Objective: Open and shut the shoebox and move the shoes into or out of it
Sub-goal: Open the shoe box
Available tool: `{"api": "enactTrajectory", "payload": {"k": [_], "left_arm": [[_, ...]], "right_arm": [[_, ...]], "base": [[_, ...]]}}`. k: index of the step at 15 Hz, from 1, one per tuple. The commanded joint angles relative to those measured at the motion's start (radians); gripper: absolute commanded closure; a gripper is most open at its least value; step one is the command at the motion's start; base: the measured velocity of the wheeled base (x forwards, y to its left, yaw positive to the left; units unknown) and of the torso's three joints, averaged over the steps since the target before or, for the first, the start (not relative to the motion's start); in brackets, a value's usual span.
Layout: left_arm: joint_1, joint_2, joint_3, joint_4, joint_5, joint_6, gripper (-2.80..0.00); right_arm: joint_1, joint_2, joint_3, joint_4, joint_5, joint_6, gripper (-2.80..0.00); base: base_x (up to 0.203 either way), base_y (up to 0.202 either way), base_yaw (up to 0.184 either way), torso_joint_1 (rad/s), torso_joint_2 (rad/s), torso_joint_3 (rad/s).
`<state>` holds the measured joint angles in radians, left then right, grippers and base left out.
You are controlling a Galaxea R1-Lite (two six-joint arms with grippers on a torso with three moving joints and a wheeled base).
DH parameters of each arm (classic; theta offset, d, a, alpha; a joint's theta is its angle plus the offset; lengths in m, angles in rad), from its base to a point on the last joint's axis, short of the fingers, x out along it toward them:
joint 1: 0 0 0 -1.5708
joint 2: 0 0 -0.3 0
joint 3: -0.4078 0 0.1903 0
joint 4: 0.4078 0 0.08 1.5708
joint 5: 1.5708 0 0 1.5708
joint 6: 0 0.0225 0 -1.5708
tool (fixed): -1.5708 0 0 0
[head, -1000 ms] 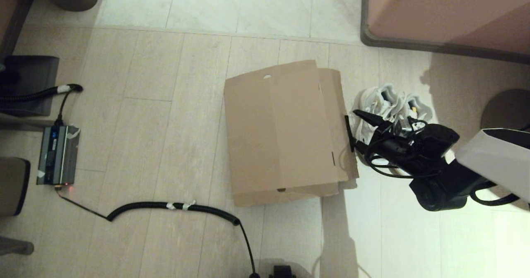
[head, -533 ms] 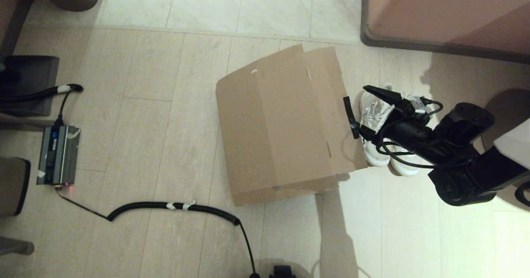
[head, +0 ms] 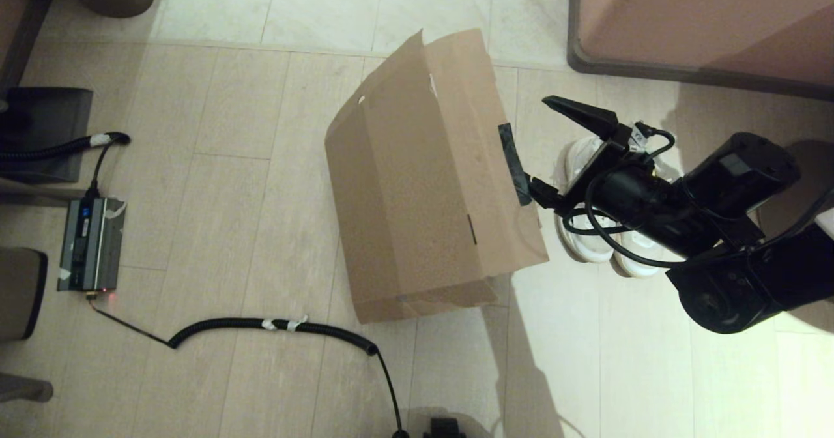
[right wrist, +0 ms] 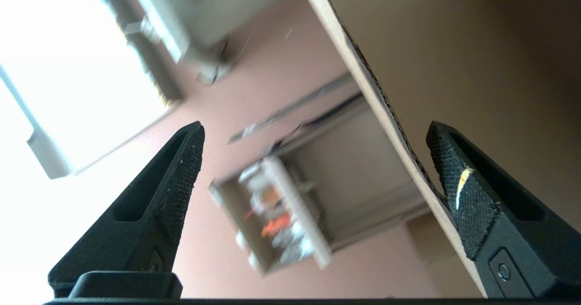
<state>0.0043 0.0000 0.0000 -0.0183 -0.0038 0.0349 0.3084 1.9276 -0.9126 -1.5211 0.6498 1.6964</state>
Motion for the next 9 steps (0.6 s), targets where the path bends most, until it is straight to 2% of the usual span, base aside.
{"api": "enactTrajectory", "payload": {"k": [1, 5, 9], "left_arm": [[0.000, 0.002, 0.008, 0.000, -0.001, 0.000, -2.80], [0.000, 0.002, 0.008, 0.000, -0.001, 0.000, -2.80], [0.000, 0.002, 0.008, -0.001, 0.001, 0.000, -2.80]], "right_arm": [[0.035, -0.039, 0.000, -0.009, 0.004, 0.010, -2.80], [0.103, -0.059, -0.016, -0.009, 0.004, 0.078, -2.80], [0.223, -0.020, -0.093, -0.009, 0.003, 0.109, -2.80]], "base": [[0.000, 0.000, 0.000, 0.000, 0.00, 0.000], [0.000, 0.000, 0.000, 0.000, 0.00, 0.000], [0.000, 0.000, 0.000, 0.000, 0.00, 0.000]]}}
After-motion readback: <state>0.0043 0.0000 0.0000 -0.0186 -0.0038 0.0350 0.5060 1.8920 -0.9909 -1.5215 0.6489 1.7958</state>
